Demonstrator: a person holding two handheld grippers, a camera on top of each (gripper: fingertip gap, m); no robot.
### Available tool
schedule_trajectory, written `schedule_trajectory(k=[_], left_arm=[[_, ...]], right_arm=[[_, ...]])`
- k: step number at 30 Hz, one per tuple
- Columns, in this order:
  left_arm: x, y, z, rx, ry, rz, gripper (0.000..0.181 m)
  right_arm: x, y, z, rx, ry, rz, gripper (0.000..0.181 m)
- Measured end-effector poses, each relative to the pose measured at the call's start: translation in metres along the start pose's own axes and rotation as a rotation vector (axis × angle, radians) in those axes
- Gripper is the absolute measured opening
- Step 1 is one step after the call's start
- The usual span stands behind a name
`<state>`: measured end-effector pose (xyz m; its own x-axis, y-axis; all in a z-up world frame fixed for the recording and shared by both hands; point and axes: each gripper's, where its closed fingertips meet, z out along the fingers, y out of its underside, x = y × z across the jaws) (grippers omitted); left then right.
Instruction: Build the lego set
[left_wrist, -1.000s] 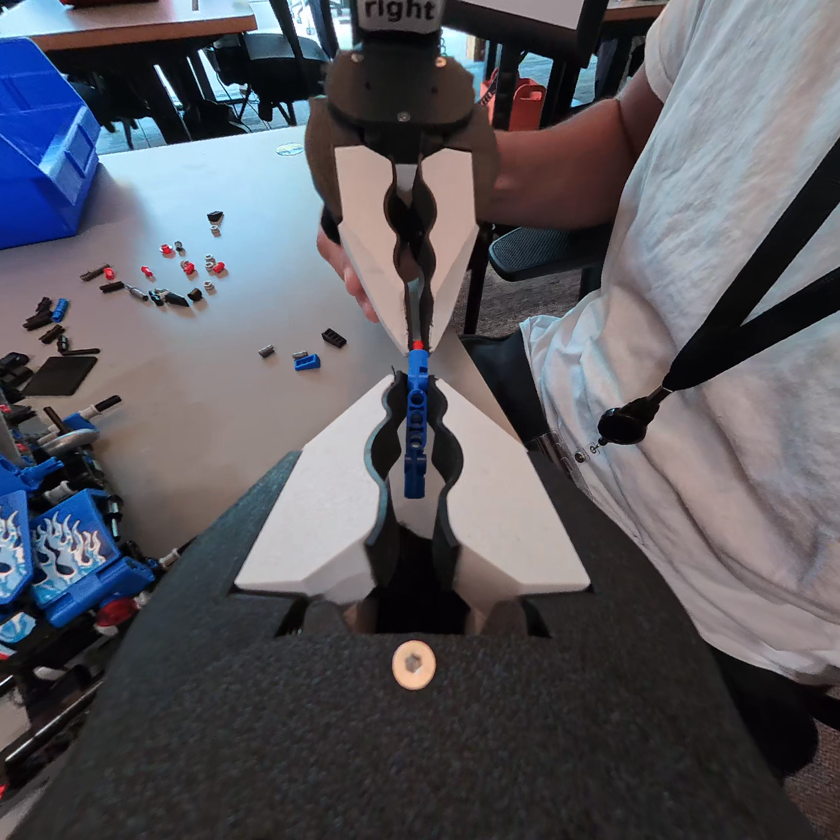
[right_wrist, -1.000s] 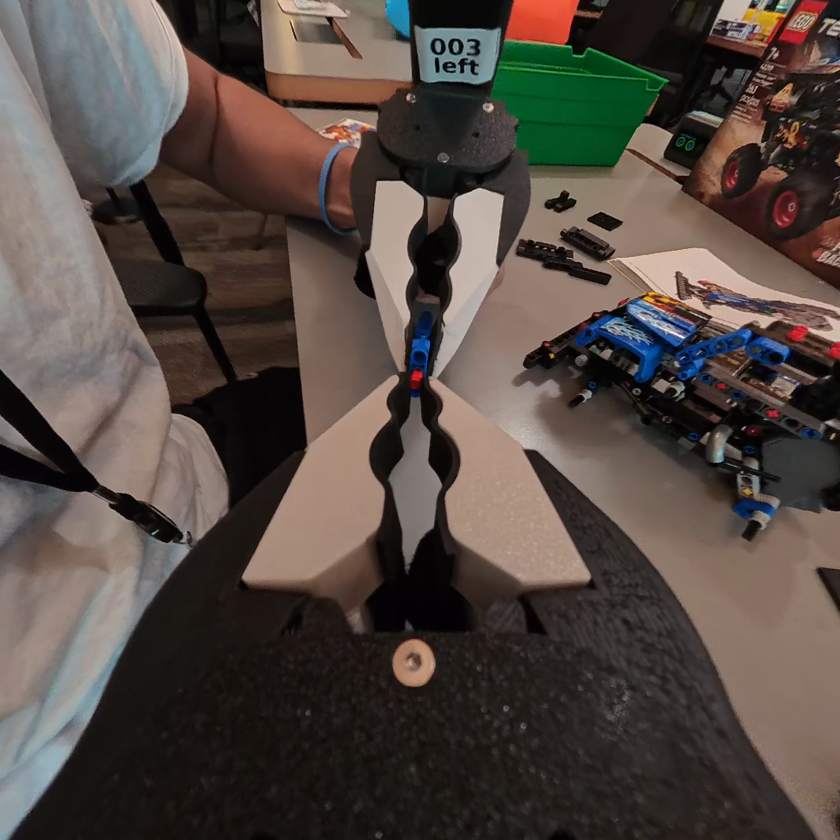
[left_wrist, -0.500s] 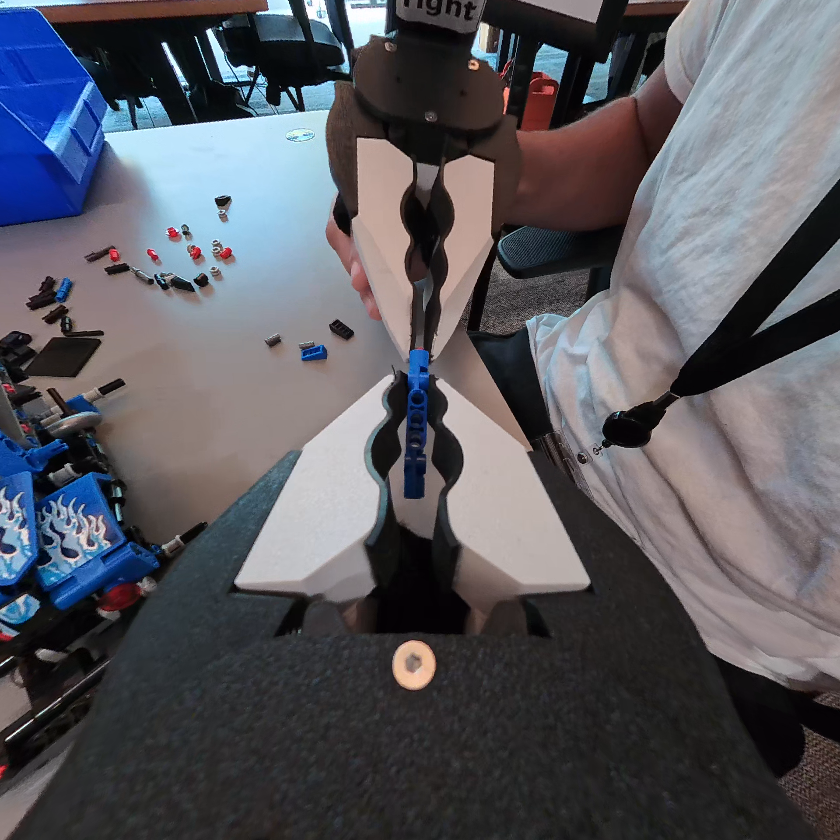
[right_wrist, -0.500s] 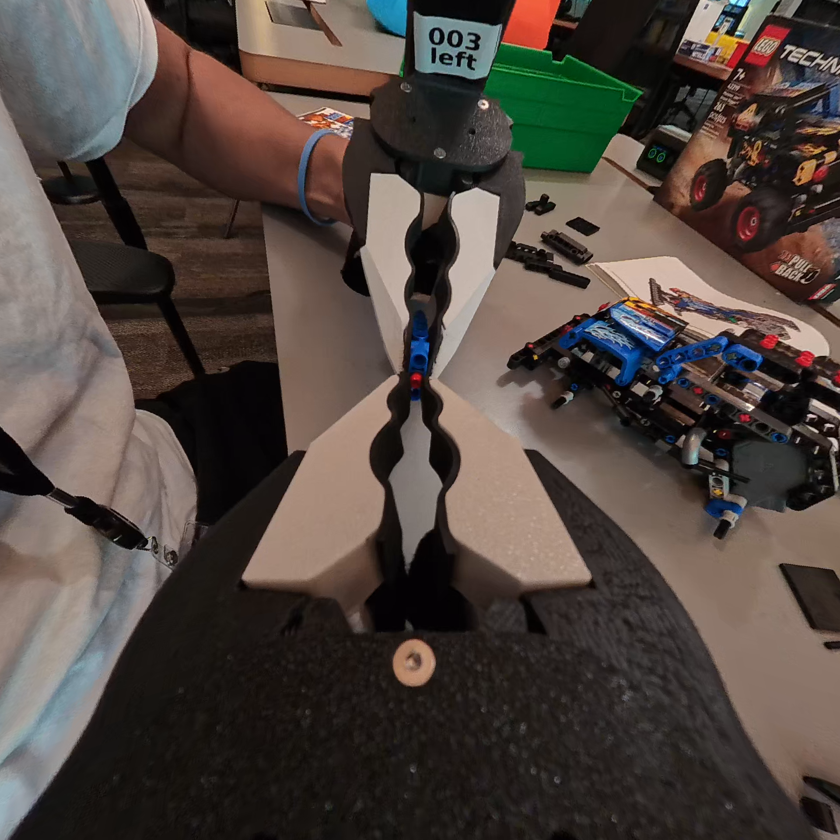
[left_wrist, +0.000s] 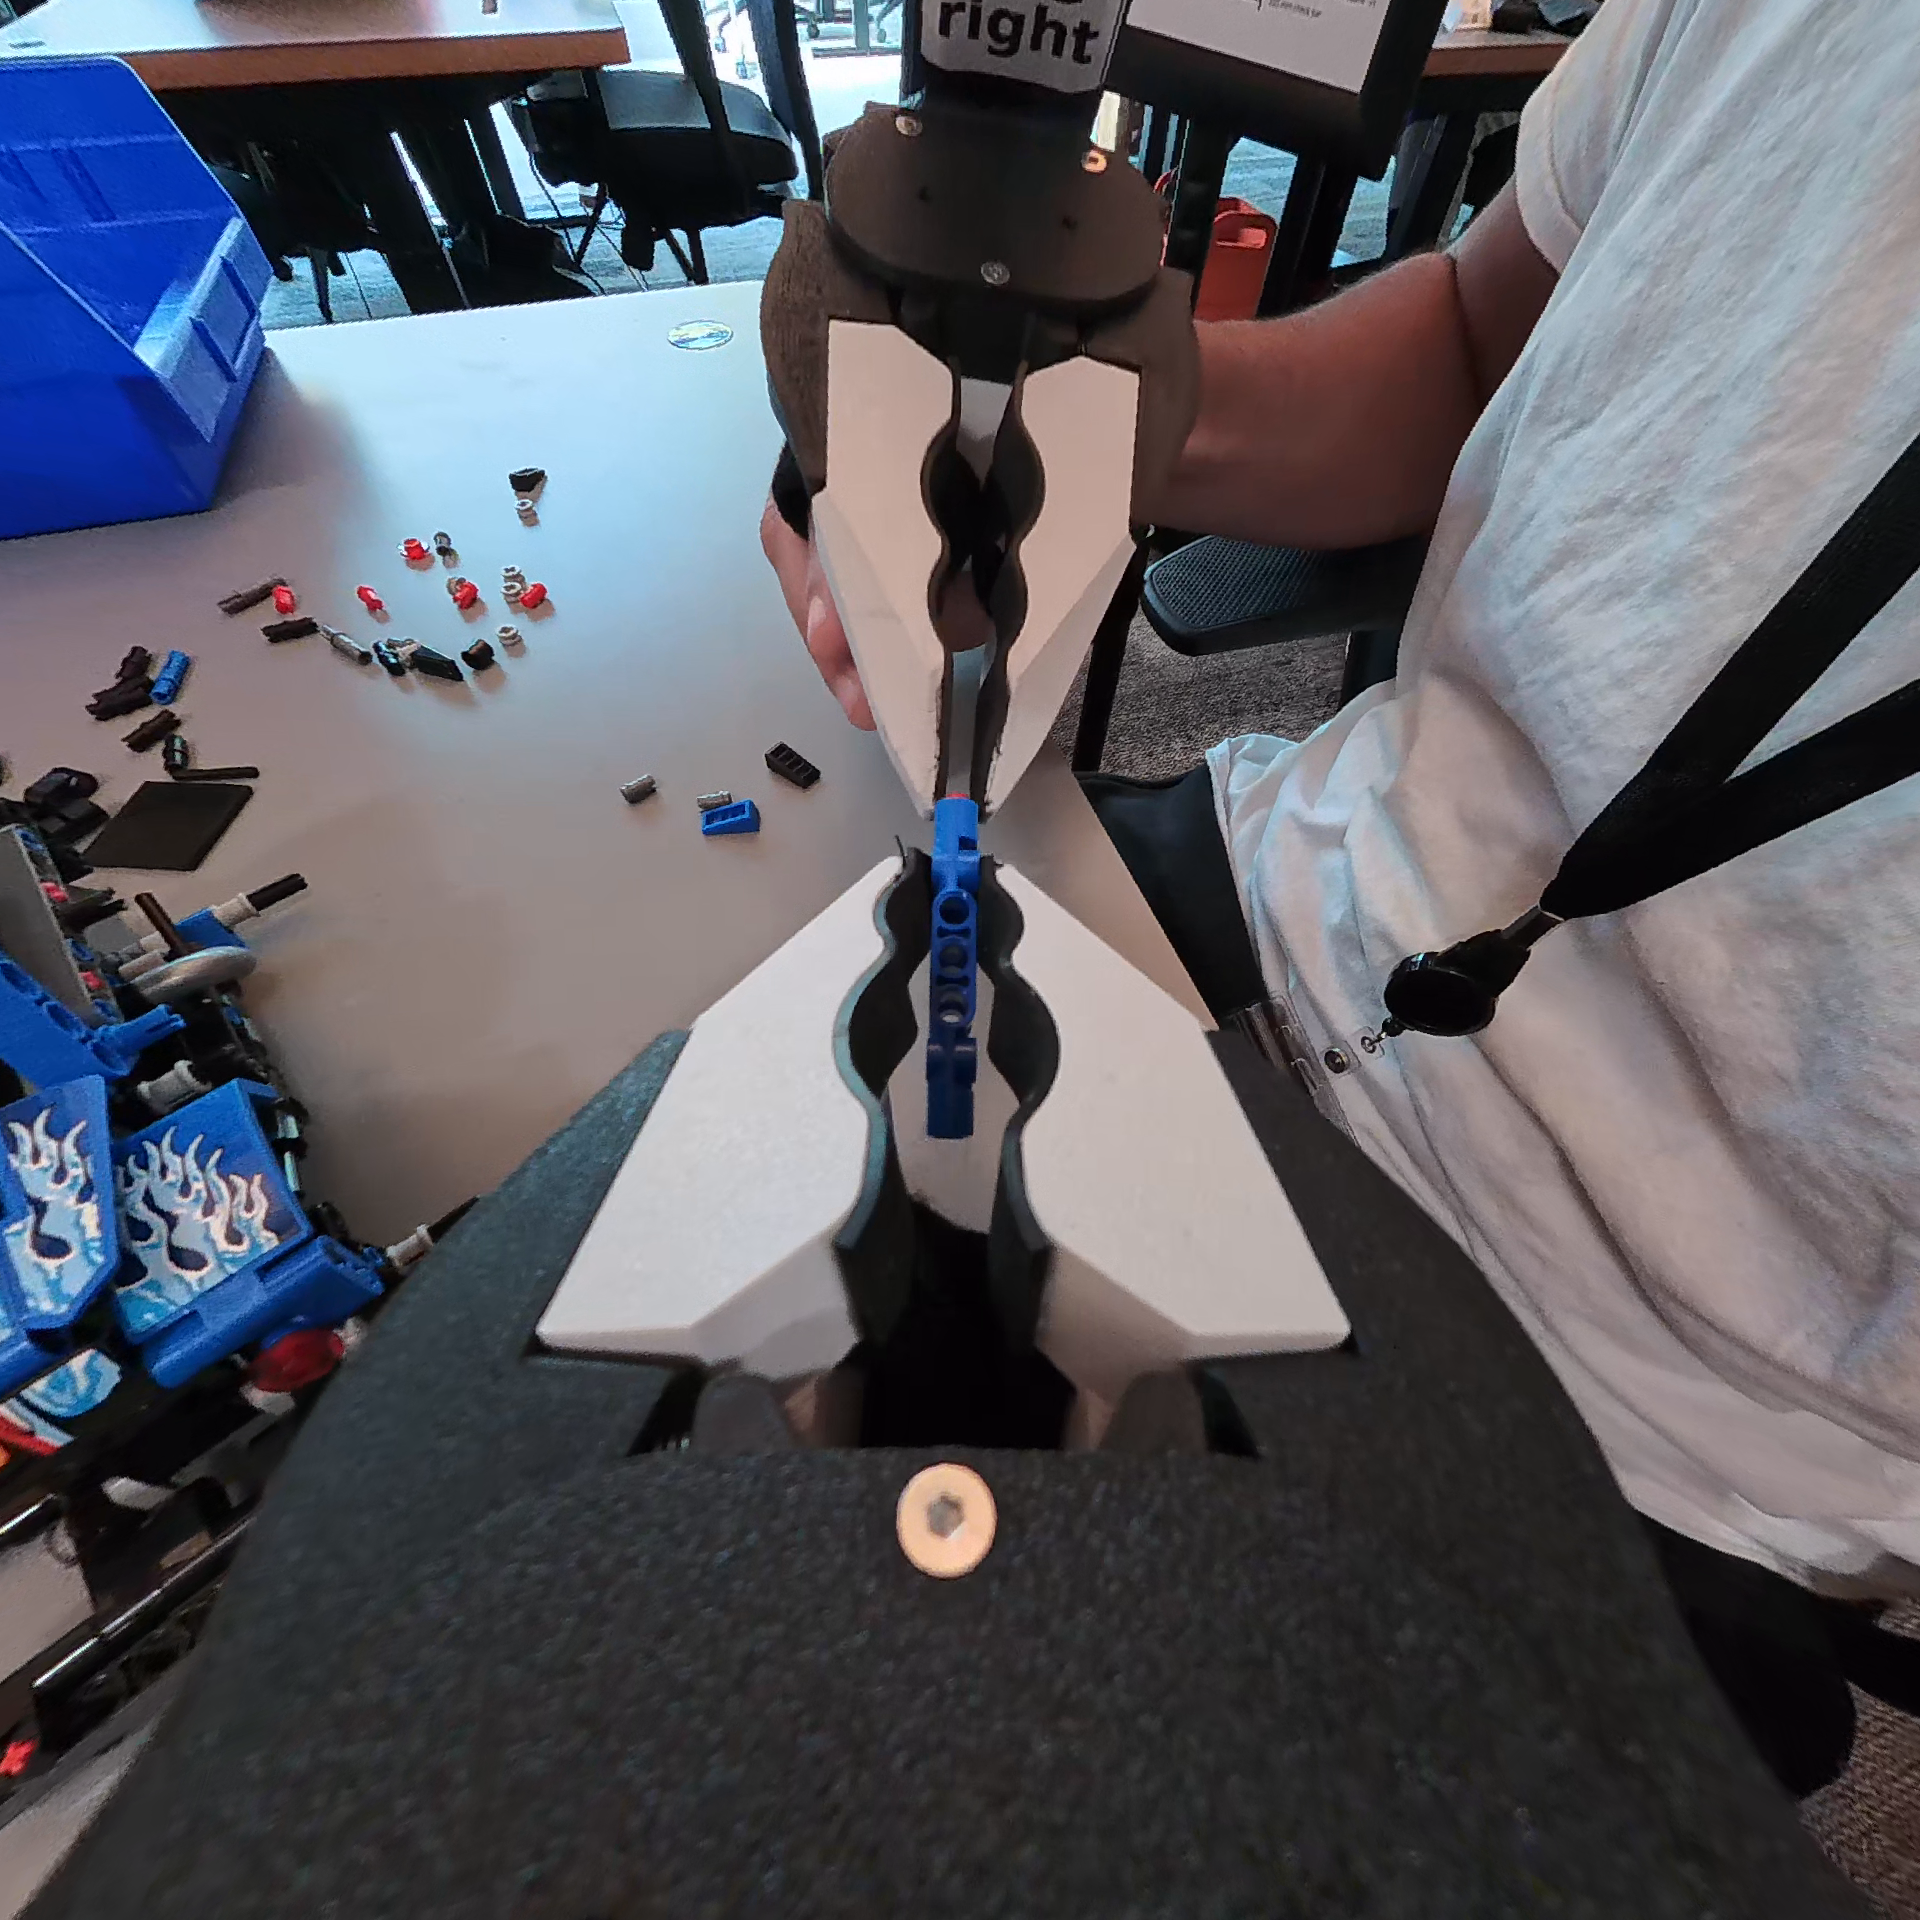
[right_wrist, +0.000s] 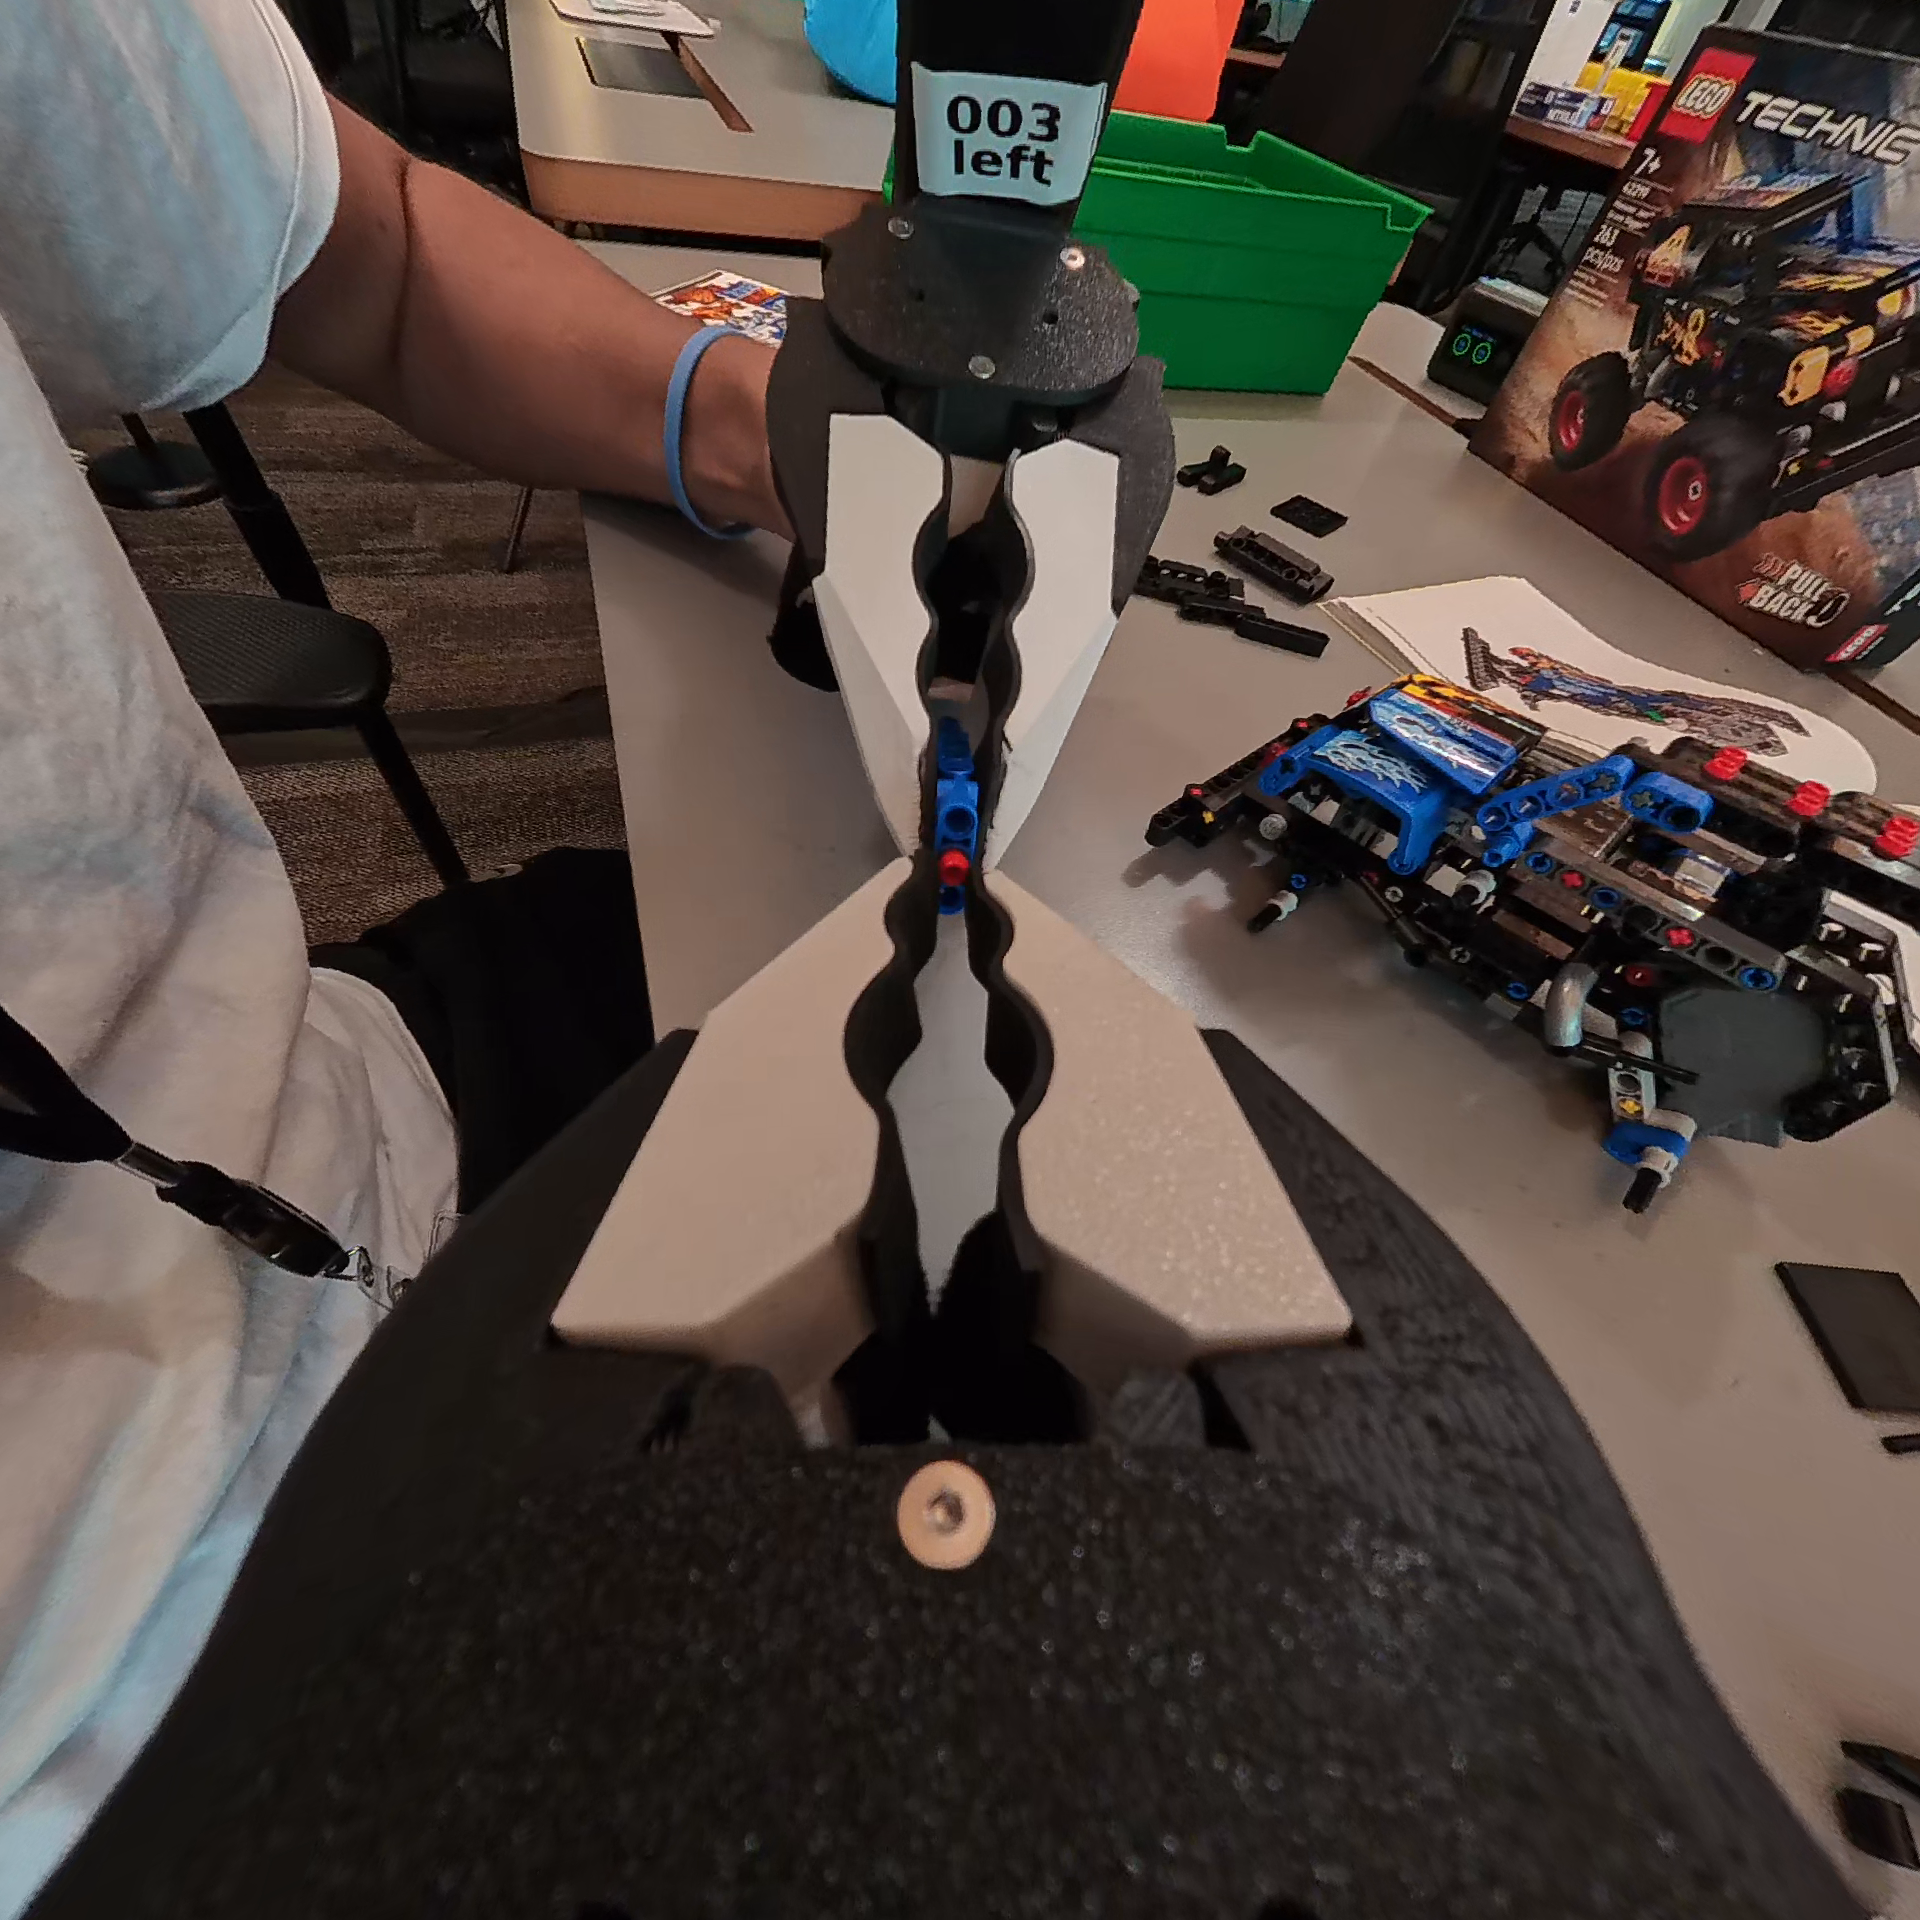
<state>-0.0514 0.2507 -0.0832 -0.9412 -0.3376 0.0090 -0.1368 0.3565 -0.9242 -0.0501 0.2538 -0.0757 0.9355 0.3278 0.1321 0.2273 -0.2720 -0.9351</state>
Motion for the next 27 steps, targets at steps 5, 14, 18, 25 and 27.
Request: schedule_trajectory(k=[5,14,18,25,27], left_arm=[[0.0,0.001,0.0,-0.008,-0.002,0.009,0.007],[0.002,0.002,0.001,-0.015,-0.001,0.022,0.007],[0.004,-0.003,0.001,0.014,0.002,0.019,0.006],[0.002,-0.005,0.001,0.028,-0.008,0.018,0.006],[-0.001,-0.002,0.0,0.003,-0.034,0.042,0.006]], right_arm=[[0.0,-0.001,-0.001,0.002,0.002,-0.008,0.004],[-0.002,-0.001,-0.001,0.014,-0.017,0.007,0.001],[-0.003,-0.004,-0.002,0.054,-0.037,0.03,0.001],[0.001,-0.008,-0.003,0.063,-0.01,0.016,0.0],[0.008,-0.008,-0.008,0.044,0.016,0.028,0.003]])
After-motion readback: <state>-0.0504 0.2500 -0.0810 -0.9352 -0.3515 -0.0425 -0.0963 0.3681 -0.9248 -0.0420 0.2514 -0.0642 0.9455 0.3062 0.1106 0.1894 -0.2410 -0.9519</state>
